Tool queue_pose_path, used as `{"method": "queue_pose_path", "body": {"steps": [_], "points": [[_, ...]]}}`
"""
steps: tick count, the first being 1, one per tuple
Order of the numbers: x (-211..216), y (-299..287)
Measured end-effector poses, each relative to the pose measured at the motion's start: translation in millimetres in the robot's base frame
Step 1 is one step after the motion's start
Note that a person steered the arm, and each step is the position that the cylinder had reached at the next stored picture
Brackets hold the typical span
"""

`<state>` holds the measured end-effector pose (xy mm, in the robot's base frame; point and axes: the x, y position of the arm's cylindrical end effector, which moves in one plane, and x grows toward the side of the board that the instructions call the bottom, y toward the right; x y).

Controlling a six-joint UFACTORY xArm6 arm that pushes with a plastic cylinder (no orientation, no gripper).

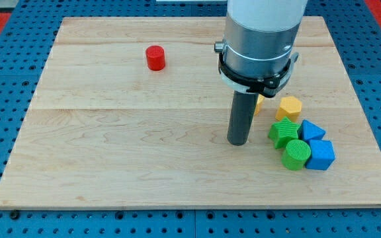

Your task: Slide the red circle towards the centre left

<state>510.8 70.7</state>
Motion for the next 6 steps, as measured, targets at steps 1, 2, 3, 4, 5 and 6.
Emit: {"method": "queue_pose_path", "body": {"steps": [1,2,3,4,5,6], "points": [[-0.7,-4.5],[-5.1,-38.8],[-29.4,-88.3],[-72.4,-117.9],[-117.0,-117.7],[-135.5,-93.8]]}}
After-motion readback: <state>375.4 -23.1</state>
